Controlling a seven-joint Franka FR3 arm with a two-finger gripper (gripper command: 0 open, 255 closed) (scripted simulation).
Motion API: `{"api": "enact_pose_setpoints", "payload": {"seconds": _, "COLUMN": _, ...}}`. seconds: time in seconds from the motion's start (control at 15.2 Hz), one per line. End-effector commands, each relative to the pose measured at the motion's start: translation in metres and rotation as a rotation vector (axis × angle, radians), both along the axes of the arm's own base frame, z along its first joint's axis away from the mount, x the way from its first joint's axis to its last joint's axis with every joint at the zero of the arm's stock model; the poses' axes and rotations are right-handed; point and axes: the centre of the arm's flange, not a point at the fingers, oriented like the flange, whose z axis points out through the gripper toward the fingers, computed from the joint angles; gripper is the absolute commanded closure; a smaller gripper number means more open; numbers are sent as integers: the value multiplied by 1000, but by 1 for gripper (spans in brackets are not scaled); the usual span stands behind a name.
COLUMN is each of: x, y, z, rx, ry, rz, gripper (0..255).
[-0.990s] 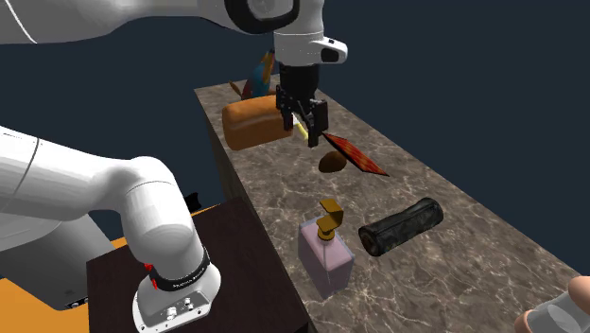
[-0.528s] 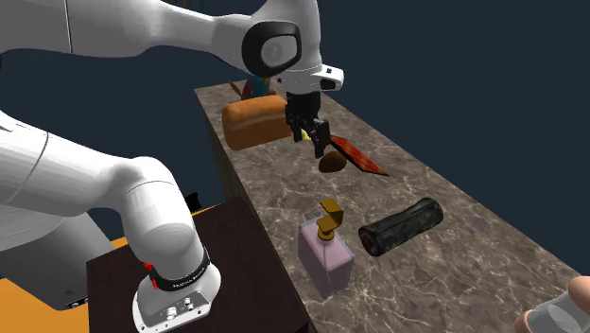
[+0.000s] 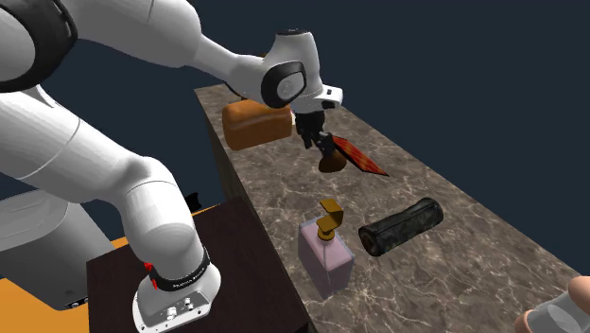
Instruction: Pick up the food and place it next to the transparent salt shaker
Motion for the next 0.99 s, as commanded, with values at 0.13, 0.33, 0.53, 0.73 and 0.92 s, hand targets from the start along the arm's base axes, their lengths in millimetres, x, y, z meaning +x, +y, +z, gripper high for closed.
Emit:
{"api": "enact_pose_setpoints", "payload": {"seconds": 0.13, "x": 28, "y": 20, "z": -37, "rx": 3, "ry": -65, "rz": -12, "gripper": 0}}
{"api": "enact_pose_setpoints", "payload": {"seconds": 0.33, "x": 46, "y": 31, "z": -57, "rx": 3, "ry": -101, "rz": -19, "gripper": 0}}
{"api": "enact_pose_setpoints", "payload": {"seconds": 0.53, "x": 51, "y": 30, "z": -72, "rx": 3, "ry": -101, "rz": -19, "gripper": 0}}
{"api": "enact_pose_setpoints", "payload": {"seconds": 0.73, "x": 55, "y": 29, "z": -87, "rx": 3, "ry": -101, "rz": -19, "gripper": 0}}
{"api": "enact_pose_setpoints", "payload": {"seconds": 0.92, "x": 58, "y": 28, "z": -95, "rx": 3, "ry": -101, "rz": -19, "gripper": 0}}
